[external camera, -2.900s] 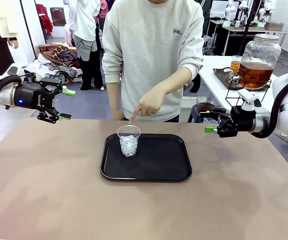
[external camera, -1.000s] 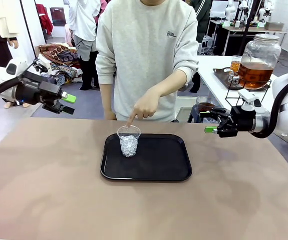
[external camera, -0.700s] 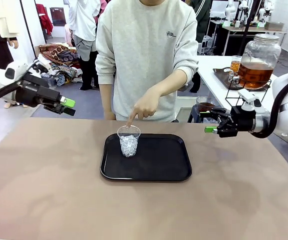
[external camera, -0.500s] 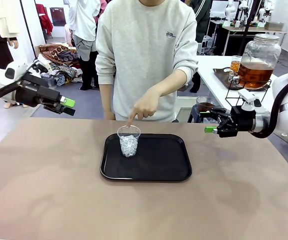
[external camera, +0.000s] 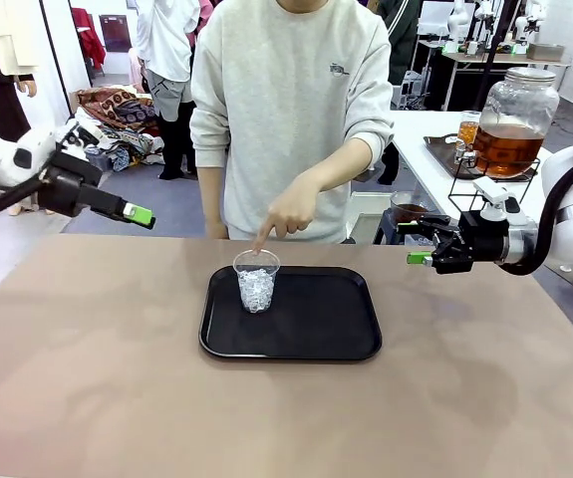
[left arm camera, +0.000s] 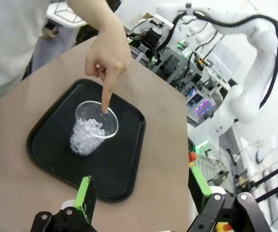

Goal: Pour the drink into the iced cup.
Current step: Pick up the iced cup indicated by the human and present it to them.

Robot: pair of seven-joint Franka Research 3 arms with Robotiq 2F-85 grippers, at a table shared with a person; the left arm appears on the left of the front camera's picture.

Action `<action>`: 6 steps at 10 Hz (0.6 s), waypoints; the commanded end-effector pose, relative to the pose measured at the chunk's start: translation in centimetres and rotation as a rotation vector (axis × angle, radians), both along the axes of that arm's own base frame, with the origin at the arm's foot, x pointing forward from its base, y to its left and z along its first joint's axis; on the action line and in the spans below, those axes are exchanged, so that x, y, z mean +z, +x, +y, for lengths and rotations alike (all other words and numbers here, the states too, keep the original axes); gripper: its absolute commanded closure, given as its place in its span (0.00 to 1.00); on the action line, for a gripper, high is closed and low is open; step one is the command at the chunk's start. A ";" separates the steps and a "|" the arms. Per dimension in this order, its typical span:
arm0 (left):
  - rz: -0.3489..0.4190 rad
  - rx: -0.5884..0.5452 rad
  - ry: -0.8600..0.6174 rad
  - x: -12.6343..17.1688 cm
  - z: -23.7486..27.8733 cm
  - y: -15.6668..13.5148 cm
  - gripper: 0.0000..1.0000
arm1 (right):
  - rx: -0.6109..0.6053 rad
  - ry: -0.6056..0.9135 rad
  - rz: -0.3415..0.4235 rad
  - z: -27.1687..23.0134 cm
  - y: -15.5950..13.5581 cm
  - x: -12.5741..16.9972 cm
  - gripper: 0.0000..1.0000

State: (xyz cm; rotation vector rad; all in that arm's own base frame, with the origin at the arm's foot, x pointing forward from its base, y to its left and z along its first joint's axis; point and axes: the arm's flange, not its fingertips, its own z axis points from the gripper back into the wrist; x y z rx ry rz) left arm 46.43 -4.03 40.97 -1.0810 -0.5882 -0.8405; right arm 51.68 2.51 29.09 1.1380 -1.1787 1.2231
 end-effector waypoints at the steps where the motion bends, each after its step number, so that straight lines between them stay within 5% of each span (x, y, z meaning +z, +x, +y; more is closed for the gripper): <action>1: -0.175 -0.073 -0.042 -2.8 -0.8 0.6 0.00 | 0.002 -0.006 0.001 0.2 0.3 0.4 0.00; 6: -0.387 -0.064 0.022 -6.3 -3.0 1.1 0.00 | 0.002 -0.006 0.001 0.2 0.3 0.4 0.00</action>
